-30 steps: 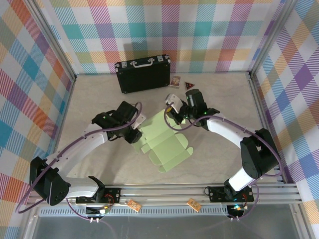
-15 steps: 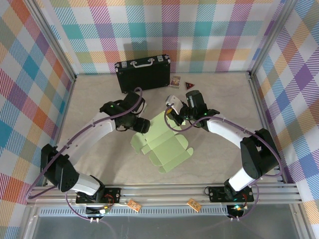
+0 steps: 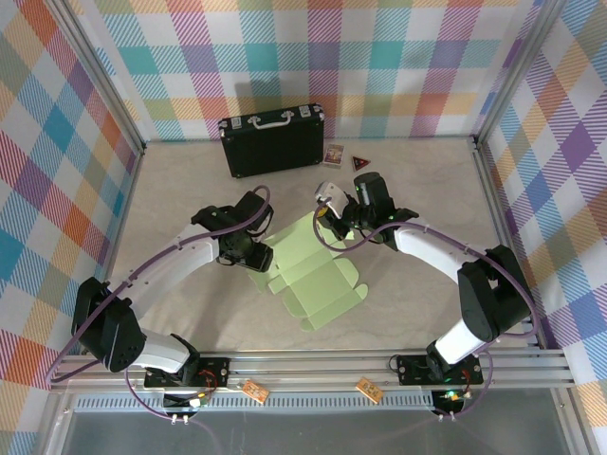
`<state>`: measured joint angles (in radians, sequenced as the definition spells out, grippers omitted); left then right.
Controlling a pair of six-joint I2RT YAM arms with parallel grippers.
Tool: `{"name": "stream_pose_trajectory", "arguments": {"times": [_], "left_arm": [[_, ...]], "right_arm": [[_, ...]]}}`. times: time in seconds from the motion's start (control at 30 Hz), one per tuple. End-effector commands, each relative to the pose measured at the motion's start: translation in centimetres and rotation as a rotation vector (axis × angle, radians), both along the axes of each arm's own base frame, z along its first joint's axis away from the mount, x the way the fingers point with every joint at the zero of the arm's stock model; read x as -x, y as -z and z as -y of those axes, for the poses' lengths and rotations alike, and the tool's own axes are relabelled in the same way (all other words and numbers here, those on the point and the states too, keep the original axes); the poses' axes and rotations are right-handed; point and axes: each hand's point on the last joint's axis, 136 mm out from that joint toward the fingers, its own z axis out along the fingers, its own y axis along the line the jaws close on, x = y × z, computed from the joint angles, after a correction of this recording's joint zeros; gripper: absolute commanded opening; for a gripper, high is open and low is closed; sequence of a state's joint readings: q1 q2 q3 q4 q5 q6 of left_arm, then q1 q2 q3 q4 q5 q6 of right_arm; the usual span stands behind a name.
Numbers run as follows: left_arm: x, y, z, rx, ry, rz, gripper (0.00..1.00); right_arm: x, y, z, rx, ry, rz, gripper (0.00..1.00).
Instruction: Fold the paper box
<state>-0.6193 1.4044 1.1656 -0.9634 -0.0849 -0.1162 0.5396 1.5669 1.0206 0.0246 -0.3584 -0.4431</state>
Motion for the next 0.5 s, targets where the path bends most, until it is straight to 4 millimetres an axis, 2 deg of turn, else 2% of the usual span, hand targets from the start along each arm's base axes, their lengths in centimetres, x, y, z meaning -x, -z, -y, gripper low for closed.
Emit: {"name": "stream_pose_trajectory", "arguments": {"times": [0.0,0.13,0.33,0.37,0.47], "left_arm": [[-0.1,-0.2,-1.2,-0.081,0.05,0.032,0.51],[0.0,-1.2,-1.0,-0.079,0.136,0.056,0.47],[1.0,-2.4,-0.4,-0.051,0.333,0.101,0.07],[1.1,-2.6,-0.3,-0.046,0.353,0.115,0.03],[1.6,-2.7,0.0,-0.023,0.41,0.145,0.02]], "right_arm": [[0.8,-0.5,-0.2,-0.01,-0.055,0.026,0.0],[2.0,-0.3,-0.5,-0.017,-0.123,0.034,0.01],[2.7,0.5,-0.9,0.017,-0.208,0.024,0.02],[2.8,0.5,-0.9,0.024,-0.226,0.024,0.02],[3.4,0.5,-1.1,0.03,-0.276,0.035,0.02]]}}
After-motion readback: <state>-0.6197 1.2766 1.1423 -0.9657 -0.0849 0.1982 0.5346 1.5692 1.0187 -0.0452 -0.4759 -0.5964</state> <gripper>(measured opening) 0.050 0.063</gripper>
